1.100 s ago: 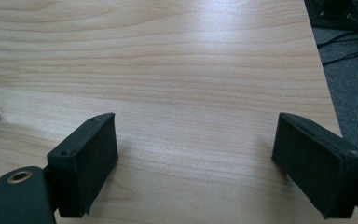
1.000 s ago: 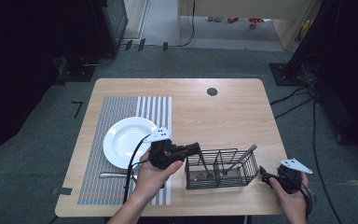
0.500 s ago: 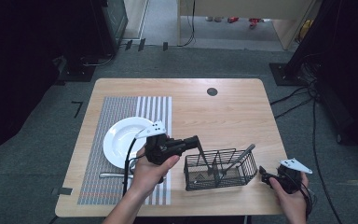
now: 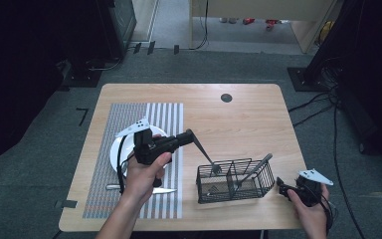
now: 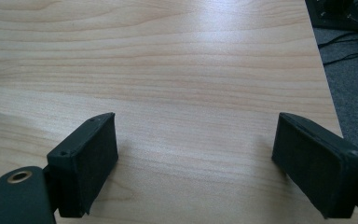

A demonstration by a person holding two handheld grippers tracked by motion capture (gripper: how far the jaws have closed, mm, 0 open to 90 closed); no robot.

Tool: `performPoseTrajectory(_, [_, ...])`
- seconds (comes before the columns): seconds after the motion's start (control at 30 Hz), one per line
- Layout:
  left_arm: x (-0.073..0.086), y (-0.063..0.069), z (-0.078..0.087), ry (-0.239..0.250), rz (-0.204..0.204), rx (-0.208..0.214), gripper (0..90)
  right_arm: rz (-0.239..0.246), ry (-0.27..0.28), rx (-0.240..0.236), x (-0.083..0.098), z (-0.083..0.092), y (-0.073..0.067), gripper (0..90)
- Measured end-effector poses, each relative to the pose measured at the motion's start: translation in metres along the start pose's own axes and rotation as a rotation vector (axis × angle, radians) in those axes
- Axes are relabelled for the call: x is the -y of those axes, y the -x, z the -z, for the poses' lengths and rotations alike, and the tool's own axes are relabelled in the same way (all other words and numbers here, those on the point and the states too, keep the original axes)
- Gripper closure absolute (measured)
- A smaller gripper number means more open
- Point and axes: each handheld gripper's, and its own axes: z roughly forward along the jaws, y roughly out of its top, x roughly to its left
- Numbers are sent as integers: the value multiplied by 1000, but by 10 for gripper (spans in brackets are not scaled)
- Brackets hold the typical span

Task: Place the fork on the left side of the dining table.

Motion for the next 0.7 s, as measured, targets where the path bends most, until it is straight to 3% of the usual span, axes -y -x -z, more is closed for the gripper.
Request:
performPoseTrajectory(0.37, [-17,1,14,38,-24,-18,890,0,1,-1,0,0,0,138])
performPoseTrajectory(0.57, [-28,0,21,53,-9,7,890,-1,1,-1,0,0,0,139])
performPoseTrajectory(0.7, [-34,4,25,66,-25,5,890,0,2,-1,0,0,0,138])
